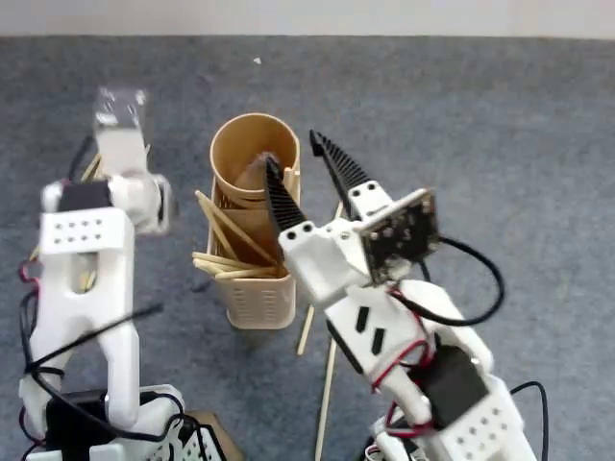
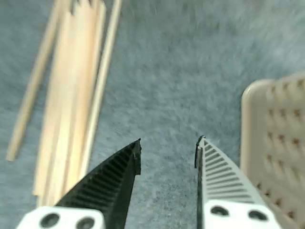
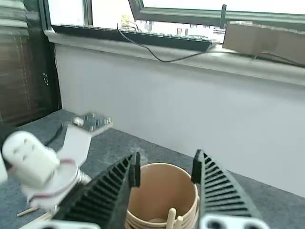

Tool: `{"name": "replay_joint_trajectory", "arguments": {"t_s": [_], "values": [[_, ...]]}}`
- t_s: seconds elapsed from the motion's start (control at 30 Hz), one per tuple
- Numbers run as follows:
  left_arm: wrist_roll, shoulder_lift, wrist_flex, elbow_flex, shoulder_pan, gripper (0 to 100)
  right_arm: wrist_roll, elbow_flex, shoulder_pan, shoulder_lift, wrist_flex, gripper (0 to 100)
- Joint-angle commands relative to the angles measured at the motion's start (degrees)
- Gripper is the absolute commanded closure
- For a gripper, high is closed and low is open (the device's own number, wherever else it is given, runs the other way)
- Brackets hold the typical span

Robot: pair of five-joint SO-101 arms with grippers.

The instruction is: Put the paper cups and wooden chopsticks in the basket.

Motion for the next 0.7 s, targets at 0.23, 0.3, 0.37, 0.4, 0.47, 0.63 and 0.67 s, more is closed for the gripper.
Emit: {"name": "replay_joint_trajectory", "arguments": {"t_s": [0.23, 0.3, 0.37, 0.4, 0.47, 0.63, 0.67], "values": [[0.44, -1.89, 28.13, -52.7, 6.55, 74, 0.62, 14.29, 10.51, -17.01, 24.66, 81.4], [0.44, -1.89, 29.71, -53.93, 10.15, 72, 0.62, 23.96, 11.91, -24.66, 22.46, 81.4], [0.44, -1.8, 29.8, -53.93, 12.53, 71, 0.88, 33.63, 12.18, -33.1, 20.97, 81.4], [0.44, -1.36, 29.8, -53.93, 13.14, 71, 0.88, 38.2, 12.09, -37.49, 20.88, 81.4], [0.44, 1.01, 29.8, -54.29, 13.76, 72, 0.62, 46.46, 12.09, -40.66, 20.88, 81.4], [0.53, 9.98, 29.8, -54.02, 13.67, 72, 0.62, 59.12, 12.0, -37.23, 12.88, 81.4], [0.53, 11.82, 29.8, -54.11, 13.76, 72, 0.62, 60.62, 12.09, -37.93, 10.86, 81.4]]}}
